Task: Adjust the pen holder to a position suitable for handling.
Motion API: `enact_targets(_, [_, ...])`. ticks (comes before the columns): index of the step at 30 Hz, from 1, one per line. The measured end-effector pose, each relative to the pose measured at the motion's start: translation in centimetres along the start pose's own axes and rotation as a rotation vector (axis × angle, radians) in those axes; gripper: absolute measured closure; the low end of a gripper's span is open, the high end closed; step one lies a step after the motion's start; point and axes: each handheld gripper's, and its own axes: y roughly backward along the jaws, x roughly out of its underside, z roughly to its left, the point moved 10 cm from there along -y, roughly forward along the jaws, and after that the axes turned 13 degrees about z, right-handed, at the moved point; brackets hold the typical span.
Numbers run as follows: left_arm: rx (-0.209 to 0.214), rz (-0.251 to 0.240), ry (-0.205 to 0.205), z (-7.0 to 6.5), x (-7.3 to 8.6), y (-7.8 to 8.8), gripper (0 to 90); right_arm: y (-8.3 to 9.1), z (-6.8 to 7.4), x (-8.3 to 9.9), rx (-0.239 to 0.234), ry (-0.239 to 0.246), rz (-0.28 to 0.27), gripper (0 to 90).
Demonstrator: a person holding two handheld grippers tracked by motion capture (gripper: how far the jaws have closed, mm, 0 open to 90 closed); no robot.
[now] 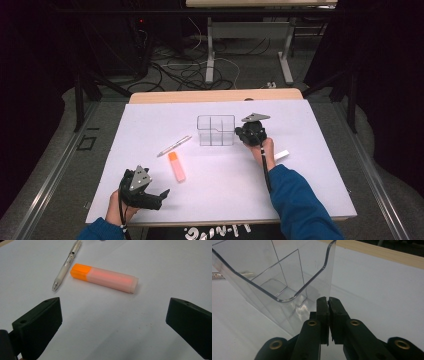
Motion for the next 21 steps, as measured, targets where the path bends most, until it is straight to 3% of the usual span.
enact_targets(7, [0.011,-0.003,0.003,-0.1,0.0,0.1,0.3,1.8,-0.3,0.9,-0.008,-0.021,0.047,74.5])
enact_targets(11, [0.012,-0.006,0.003,-0.1,0.0,0.1,0.3,3.2,0.1,2.2,-0.067,-0.008,0.083,59.7])
enact_targets(16, [0.017,-0.006,0.003,-0.2,0.0,0.1,0.3,4.7,1.2,3.8,-0.120,0.037,0.127,34.9])
enact_targets(21, [0.019,-0.007,0.005,-0.2,0.0,0.1,0.3,6.1,2.6,5.7,-0.187,0.064,0.177,18.5])
